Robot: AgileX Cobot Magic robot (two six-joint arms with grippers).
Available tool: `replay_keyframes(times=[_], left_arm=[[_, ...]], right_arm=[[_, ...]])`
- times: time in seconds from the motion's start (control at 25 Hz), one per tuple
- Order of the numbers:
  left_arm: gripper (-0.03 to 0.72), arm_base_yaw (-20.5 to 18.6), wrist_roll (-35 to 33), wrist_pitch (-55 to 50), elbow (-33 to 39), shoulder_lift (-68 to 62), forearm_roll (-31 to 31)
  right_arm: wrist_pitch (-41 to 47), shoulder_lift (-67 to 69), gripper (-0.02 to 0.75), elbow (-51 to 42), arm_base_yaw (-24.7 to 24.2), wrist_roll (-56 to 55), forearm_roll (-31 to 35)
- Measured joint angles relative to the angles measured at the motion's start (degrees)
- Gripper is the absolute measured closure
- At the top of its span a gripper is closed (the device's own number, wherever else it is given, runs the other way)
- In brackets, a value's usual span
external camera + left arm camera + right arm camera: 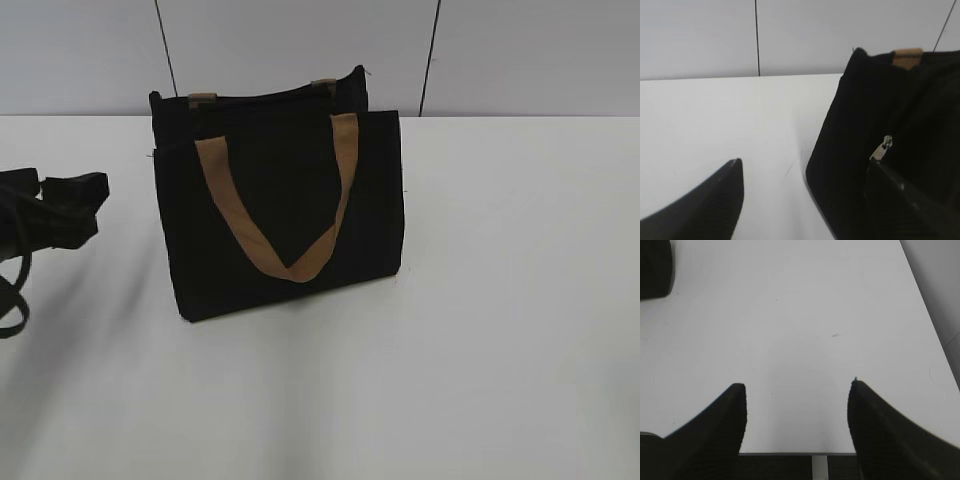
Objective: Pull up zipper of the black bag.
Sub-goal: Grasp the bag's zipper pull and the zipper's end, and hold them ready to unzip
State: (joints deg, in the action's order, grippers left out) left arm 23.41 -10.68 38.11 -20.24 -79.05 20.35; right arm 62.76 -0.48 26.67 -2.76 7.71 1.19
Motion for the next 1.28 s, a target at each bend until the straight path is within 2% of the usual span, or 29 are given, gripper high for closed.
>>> replay_keyframes(times=[0.24, 0.36, 0.52, 0.64, 0.76, 0.88, 1.04, 1.28], left_arm=[[0.125, 0.0, 3.1, 16.6, -0.1, -14.2, -2.7], [0.148, -0.3, 4.9, 17.4, -0.7, -18.6, -7.7], [0.176, -2.6, 6.4, 15.0, -3.7, -23.4, -14.8], [0.191, -5.7, 11.6, 14.6, -6.6, -26.6, -23.1], [0.196, -8.7, 17.4, 14.6, -9.5, -29.4, -34.0], [0.198, -10.2, 20.4, 14.9, -11.5, -31.6, -42.1], [0.241, -10.7, 22.1, 15.3, -12.0, -32.3, -46.7], [0.307, -10.7, 22.3, 16.0, -13.1, -33.0, -47.8]], right_arm=[[0.0, 0.0, 0.254, 0.0, 0.0, 0.0, 0.0], [0.0, 0.0, 0.254, 0.0, 0.0, 0.0, 0.0], [0.0, 0.0, 0.254, 0.0, 0.0, 0.0, 0.0], [0.0, 0.0, 0.254, 0.0, 0.0, 0.0, 0.0], [0.0, 0.0, 0.254, 0.0, 0.0, 0.0, 0.0], [0.0, 0.0, 0.254, 0.0, 0.0, 0.0, 0.0], [0.0, 0.0, 0.254, 0.0, 0.0, 0.0, 0.0], [0.0, 0.0, 0.254, 0.0, 0.0, 0.0, 0.0]])
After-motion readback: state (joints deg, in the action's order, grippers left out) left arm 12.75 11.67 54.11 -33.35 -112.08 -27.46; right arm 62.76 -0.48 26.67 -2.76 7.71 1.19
